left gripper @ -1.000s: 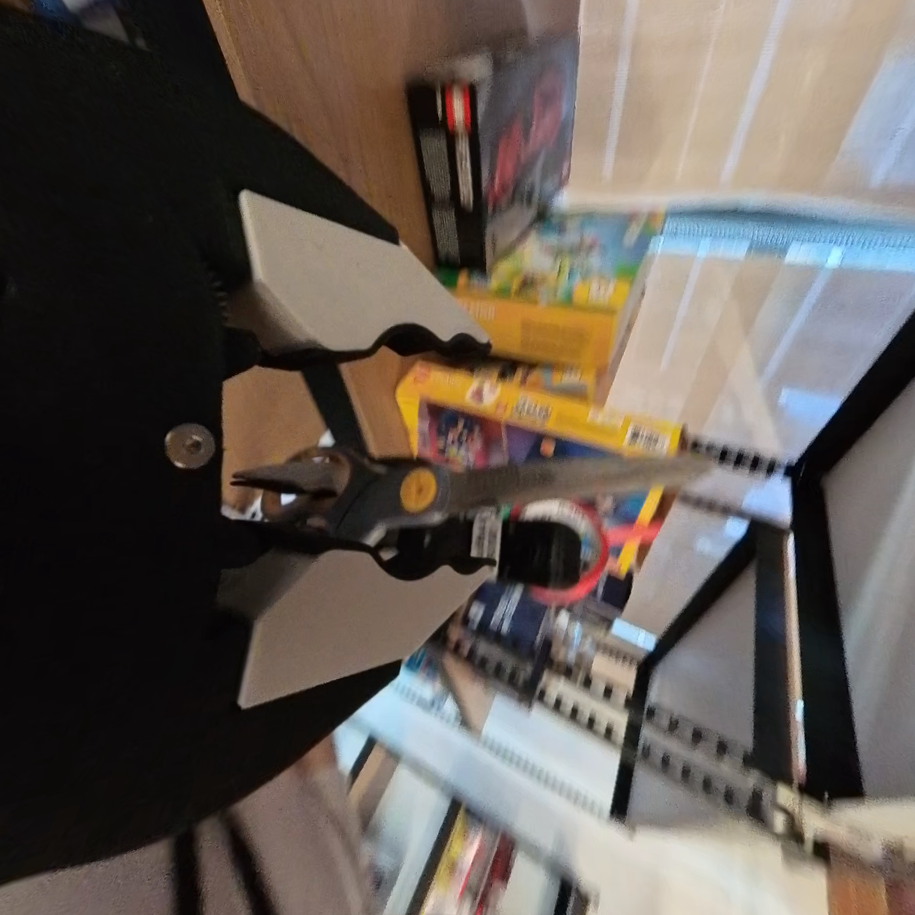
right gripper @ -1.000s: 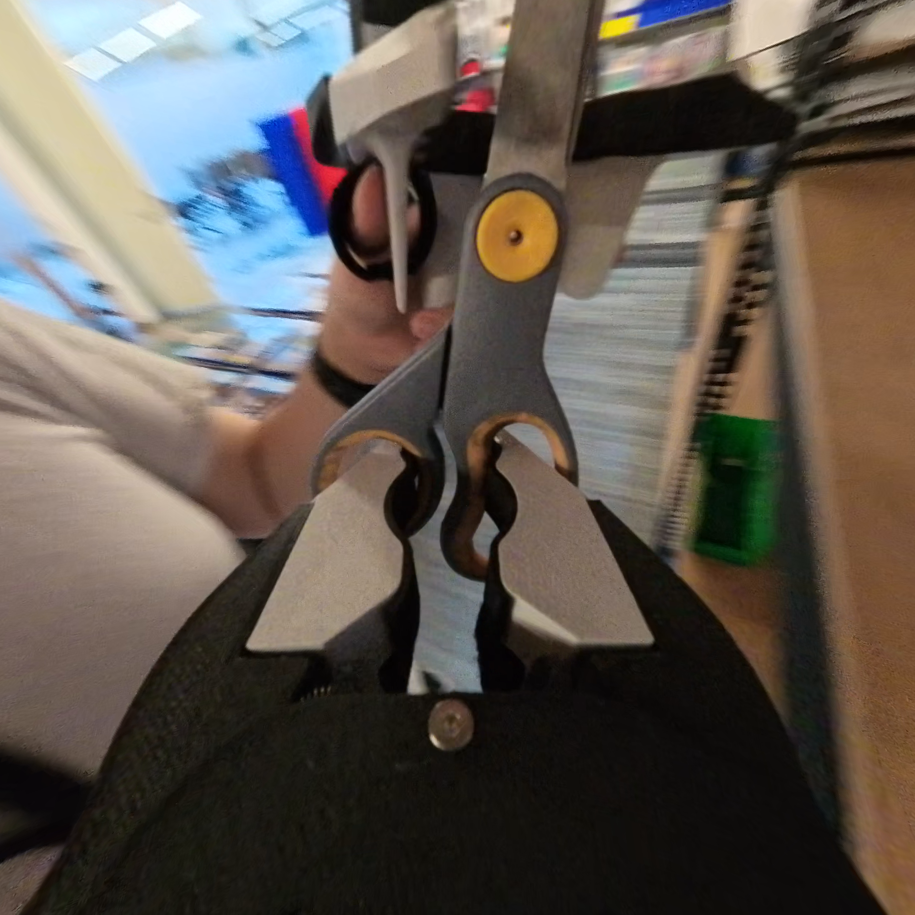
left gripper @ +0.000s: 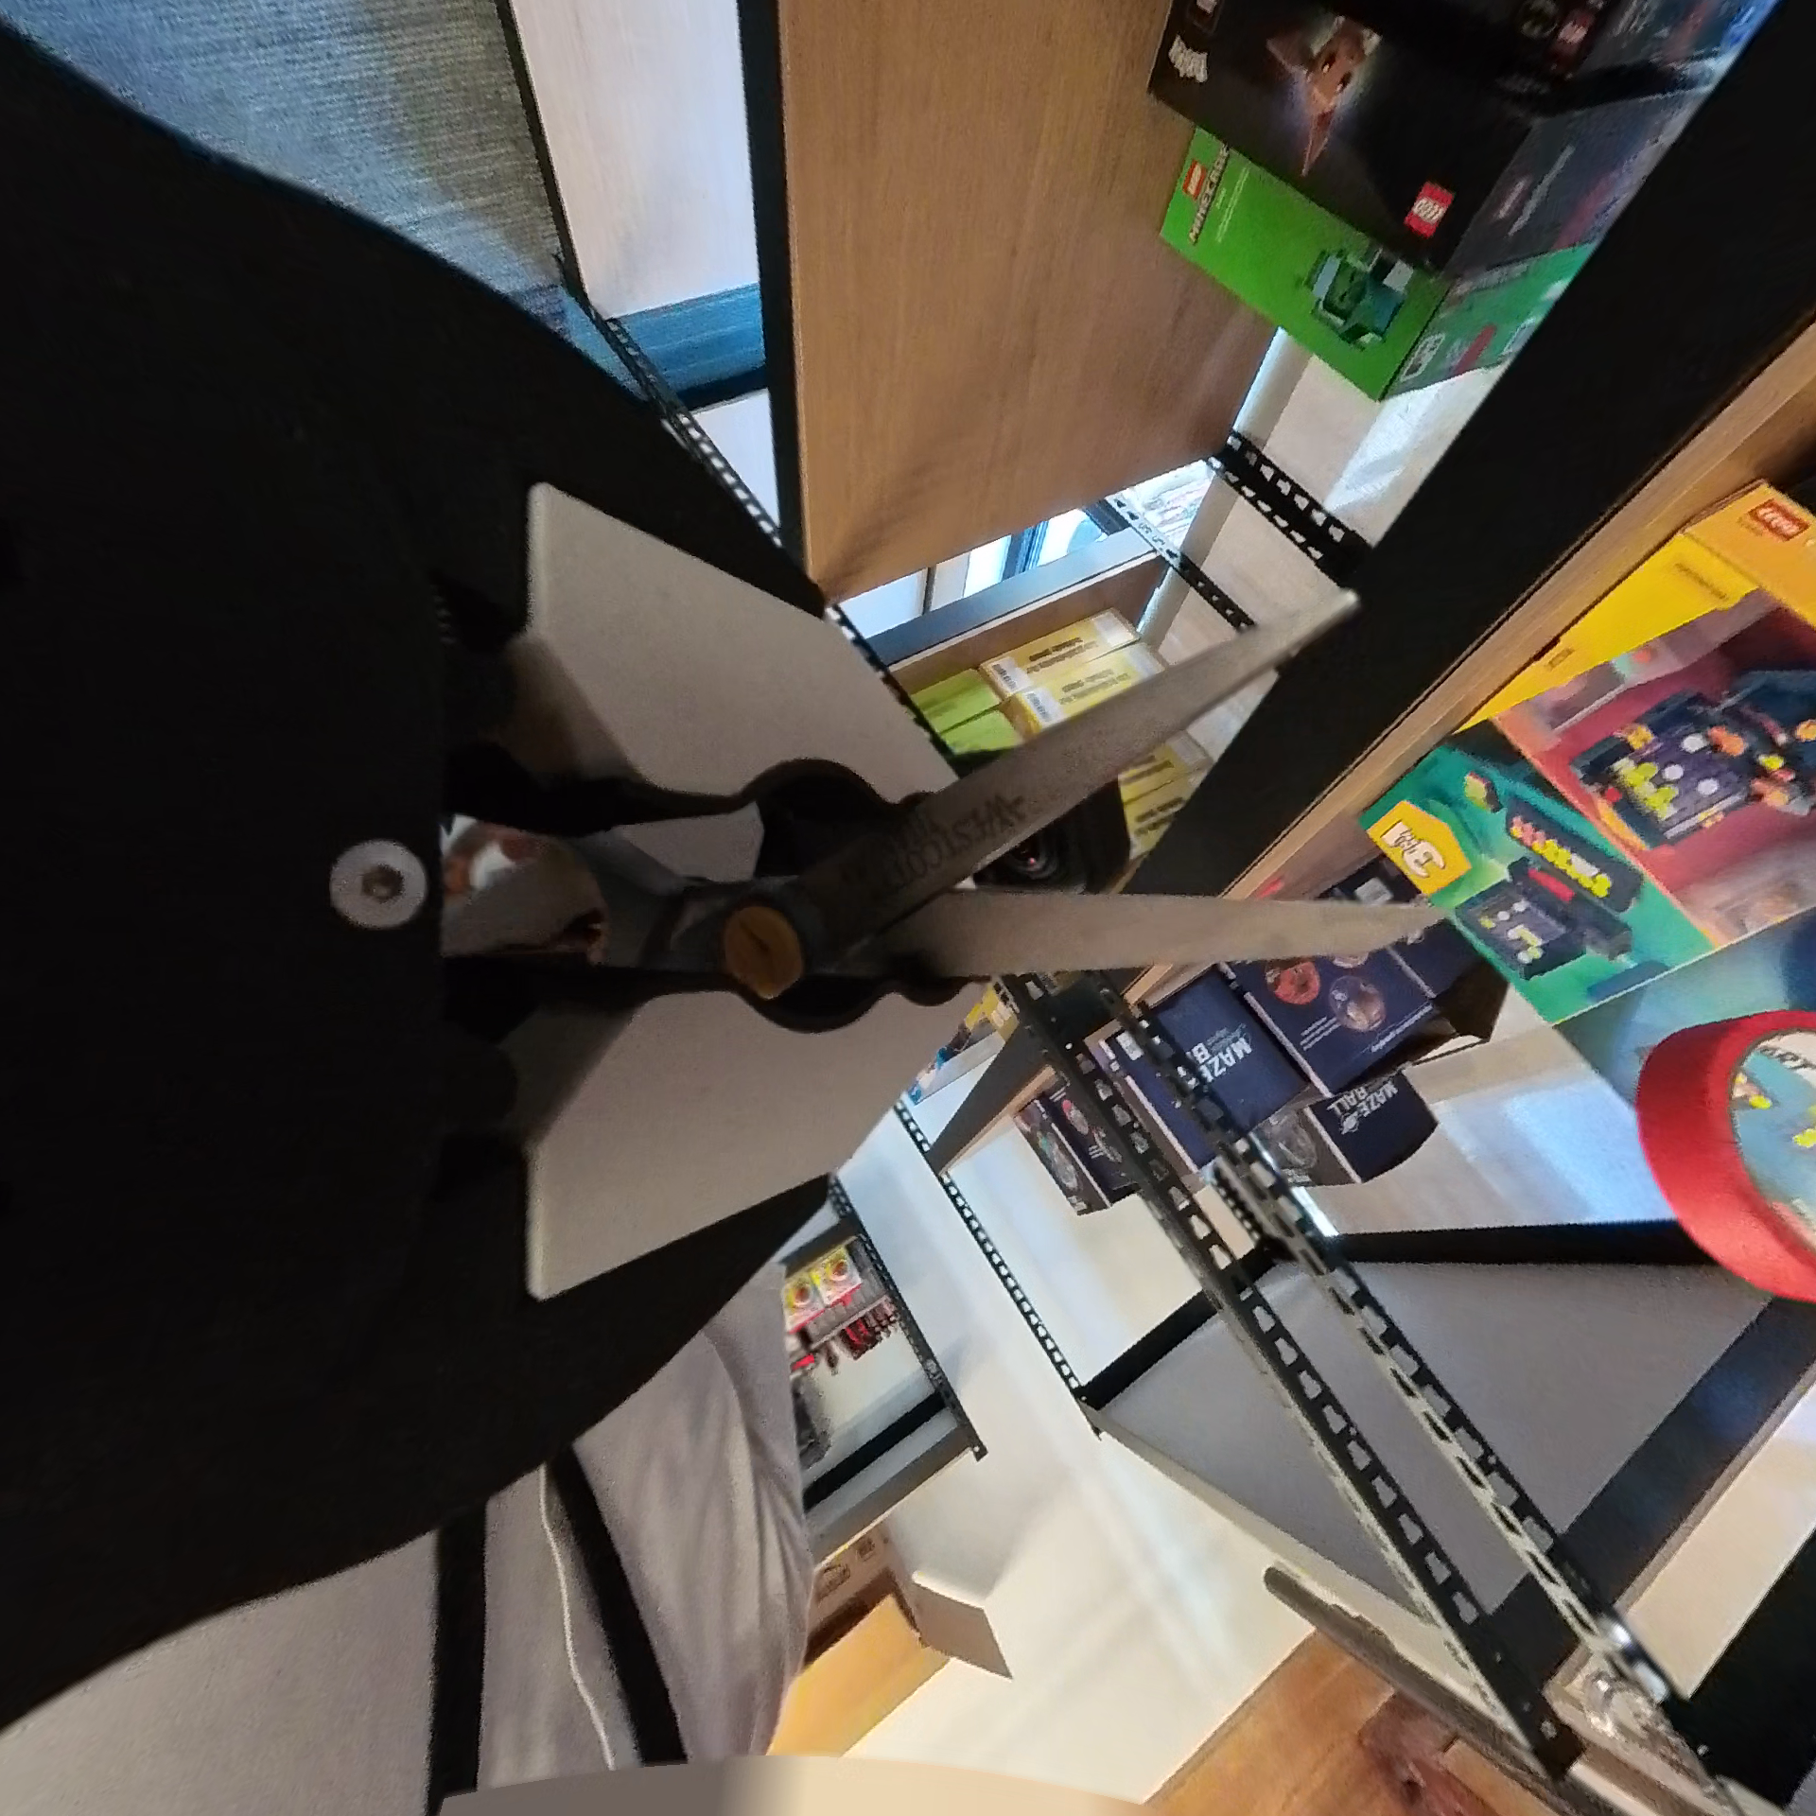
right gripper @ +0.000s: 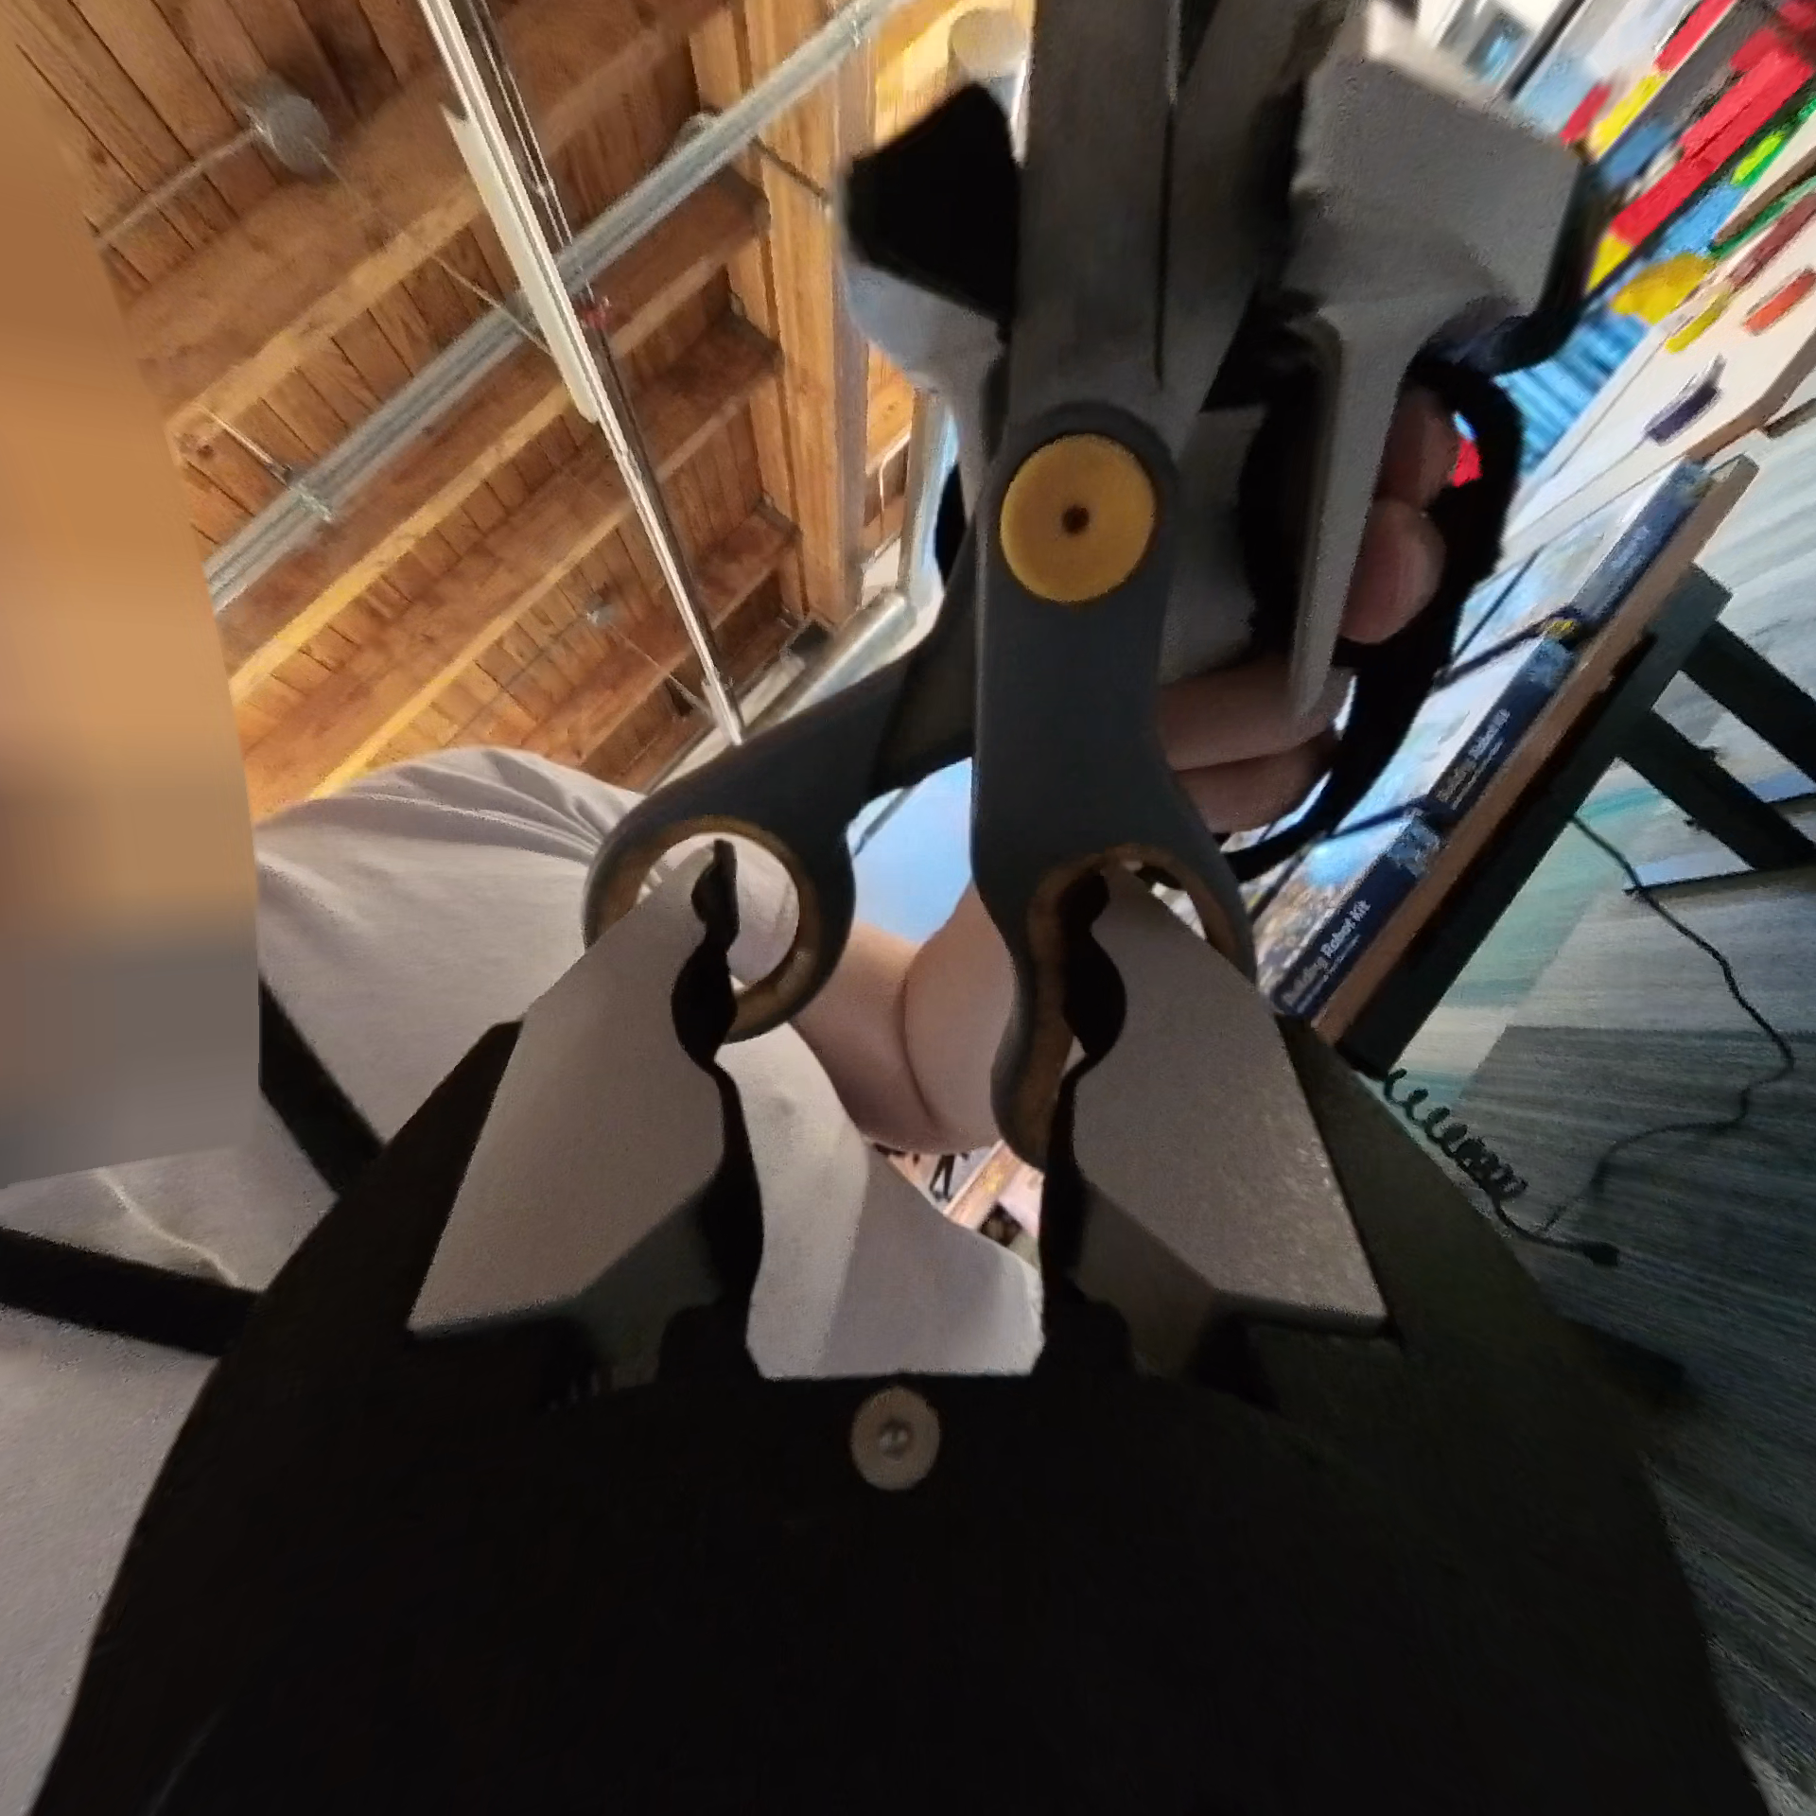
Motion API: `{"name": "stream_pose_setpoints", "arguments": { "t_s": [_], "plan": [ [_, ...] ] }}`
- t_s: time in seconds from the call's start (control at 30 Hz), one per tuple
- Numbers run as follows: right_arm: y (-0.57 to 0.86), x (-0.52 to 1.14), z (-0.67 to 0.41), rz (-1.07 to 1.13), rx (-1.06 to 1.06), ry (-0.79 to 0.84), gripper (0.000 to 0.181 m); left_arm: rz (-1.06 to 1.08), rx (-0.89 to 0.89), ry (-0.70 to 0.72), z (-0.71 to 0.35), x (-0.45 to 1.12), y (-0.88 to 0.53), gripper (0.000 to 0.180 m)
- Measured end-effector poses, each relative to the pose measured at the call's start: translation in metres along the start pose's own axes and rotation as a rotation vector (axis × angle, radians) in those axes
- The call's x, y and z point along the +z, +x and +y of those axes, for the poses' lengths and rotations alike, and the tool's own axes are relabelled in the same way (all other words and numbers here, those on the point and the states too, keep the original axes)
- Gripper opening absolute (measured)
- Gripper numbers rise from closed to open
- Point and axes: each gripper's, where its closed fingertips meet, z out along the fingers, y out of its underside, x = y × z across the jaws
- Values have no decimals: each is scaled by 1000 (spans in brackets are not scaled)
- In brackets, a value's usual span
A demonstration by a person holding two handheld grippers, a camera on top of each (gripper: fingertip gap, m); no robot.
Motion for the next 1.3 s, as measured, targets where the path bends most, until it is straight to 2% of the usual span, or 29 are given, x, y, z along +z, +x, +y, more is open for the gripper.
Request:
{"name": "stream_pose_setpoints", "arguments": {
  "t_s": [0.1, 0.23, 0.4, 0.57, 0.7, 0.83, 0.97, 1.1, 1.23, 1.3],
  "plan": [
    [-11, -3, 8, 19, -41, 33, 48, 53, 20, -4, 9, -10, 11, 36],
    [-17, -18, 28, 206, -103, 22, 45, 63, 14, 2, 25, -37, 8, 50],
    [-58, -53, 49, 445, -100, 27, 45, -1, -66, 30, 66, -73, -10, 51],
    [-124, -103, 60, 726, -114, -78, 45, -17, -129, -51, 113, -61, -9, 52],
    [-198, -123, 42, 704, -111, -42, 42, 15, -75, -86, 122, -20, 13, 51],
    [-253, -142, 26, 779, -168, -67, 41, -103, 97, -96, 119, 36, 10, 51],
    [-291, -157, 24, 826, -173, -101, 42, -306, 351, -59, 75, 99, -9, 61],
    [-307, -173, 27, 844, -153, -48, 42, -457, 560, 84, -19, 140, -12, 62],
    [-309, -187, 19, 824, -153, 31, 42, -429, 630, 140, -91, 170, 9, 65],
    [-308, -193, 14, 822, -165, 43, 42, -325, 639, 207, -115, 178, 44, 78]
  ]
}}
